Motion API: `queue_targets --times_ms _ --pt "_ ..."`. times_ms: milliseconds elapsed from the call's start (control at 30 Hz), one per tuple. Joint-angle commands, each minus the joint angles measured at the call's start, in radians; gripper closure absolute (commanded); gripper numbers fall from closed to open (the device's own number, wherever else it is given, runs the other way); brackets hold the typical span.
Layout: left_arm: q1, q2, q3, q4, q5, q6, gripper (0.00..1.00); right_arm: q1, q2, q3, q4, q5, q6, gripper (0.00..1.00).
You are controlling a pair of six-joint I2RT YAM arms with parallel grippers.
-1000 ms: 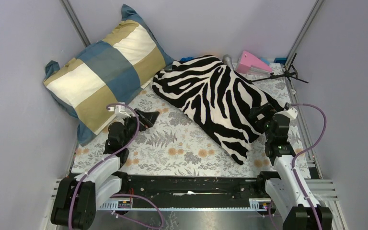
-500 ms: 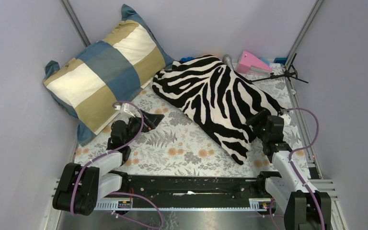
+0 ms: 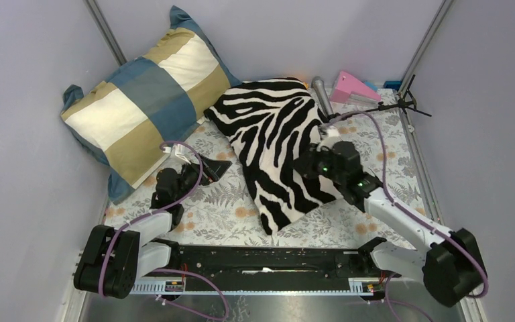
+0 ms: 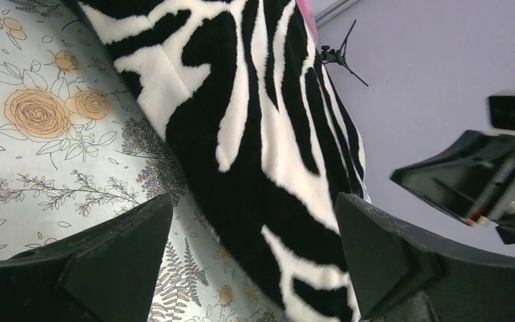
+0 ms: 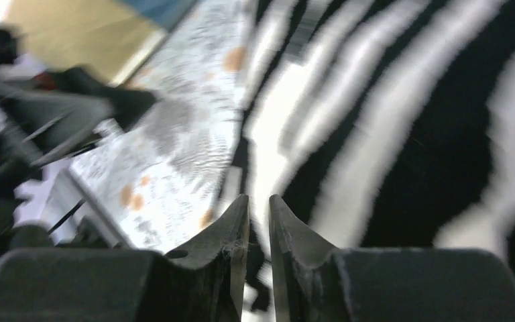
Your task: Remove the pillowcase from the pillow
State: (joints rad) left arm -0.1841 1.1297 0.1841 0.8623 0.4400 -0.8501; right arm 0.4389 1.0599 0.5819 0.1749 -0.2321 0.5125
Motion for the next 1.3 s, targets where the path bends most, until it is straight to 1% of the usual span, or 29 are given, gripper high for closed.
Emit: queue_targets --times_ms 0,33,67,100,133,167,200,367,433,533,600,667,733,767,800,867,933,1033,1200,1233,1267 --pt "-0.006 -0.007 0.037 0.062 0.015 0.015 0.02 0.205 0.091 0.150 0.117 -0.110 -0.118 0.73" --pt "-0.006 -0.011 0.037 0.058 0.012 0.017 0.02 0.262 0.120 0.181 0.104 -0.133 -0.159 0.65" --pt "-0.006 -0.015 0.037 0.055 0.009 0.018 0.02 0.318 0.149 0.220 0.069 -0.129 -0.216 0.50" --pt "-0.006 -0.019 0.037 0.052 0.008 0.020 0.02 0.369 0.187 0.262 0.011 -0.103 -0.266 0.32" --pt "-0.006 -0.023 0.038 0.049 0.008 0.021 0.03 0.408 0.202 0.299 -0.047 -0.084 -0.306 0.18" --pt "-0.006 -0.030 0.037 0.045 0.005 0.024 0.03 0.426 0.227 0.329 -0.089 -0.076 -0.328 0.08" --pt "-0.007 -0.038 0.036 0.040 0.002 0.027 0.03 0.428 0.230 0.345 -0.120 -0.056 -0.331 0.01" --pt "-0.013 -0.076 0.029 0.009 -0.029 0.039 0.03 0.425 0.112 0.279 -0.160 0.264 -0.304 0.00" --pt "-0.019 -0.076 0.032 0.007 -0.031 0.040 0.03 0.401 0.074 0.269 -0.221 0.371 -0.280 0.00" --pt "-0.029 -0.056 0.043 0.007 -0.024 0.040 0.03 0.301 0.044 0.250 -0.286 0.371 -0.233 0.00" --pt "-0.038 -0.039 0.053 0.007 -0.016 0.041 0.03 0.239 0.028 0.225 -0.321 0.406 -0.195 0.00" --pt "-0.055 -0.005 0.069 0.007 -0.008 0.050 0.03 0.184 0.013 0.203 -0.363 0.502 -0.150 0.00" --pt "-0.079 0.054 0.103 -0.001 0.018 0.059 0.03 0.123 0.002 0.185 -0.416 0.637 -0.073 0.00" --pt "-0.090 0.088 0.124 -0.007 0.046 0.061 0.04 0.079 -0.009 0.168 -0.422 0.629 -0.053 0.00" --pt "-0.104 0.123 0.145 -0.010 0.064 0.065 0.05 0.004 -0.029 0.143 -0.406 0.595 -0.038 0.00" --pt "-0.130 0.175 0.176 -0.013 0.090 0.070 0.08 -0.105 -0.053 0.074 -0.358 0.499 -0.012 0.00" --pt "-0.150 0.202 0.197 -0.024 0.096 0.081 0.09 -0.174 -0.054 0.030 -0.311 0.434 0.001 0.00" --pt "-0.162 0.198 0.207 -0.061 0.076 0.100 0.09 -0.210 0.004 0.010 -0.271 0.384 -0.002 0.00" --pt "-0.162 0.162 0.208 -0.118 0.025 0.125 0.08 -0.212 0.156 0.039 -0.212 0.170 0.001 0.00" --pt "-0.163 0.155 0.206 -0.124 0.017 0.128 0.08 -0.211 0.180 0.045 -0.200 0.124 -0.007 0.02" --pt "-0.163 0.149 0.205 -0.130 0.009 0.131 0.08 -0.207 0.199 0.049 -0.188 0.079 -0.015 0.07"
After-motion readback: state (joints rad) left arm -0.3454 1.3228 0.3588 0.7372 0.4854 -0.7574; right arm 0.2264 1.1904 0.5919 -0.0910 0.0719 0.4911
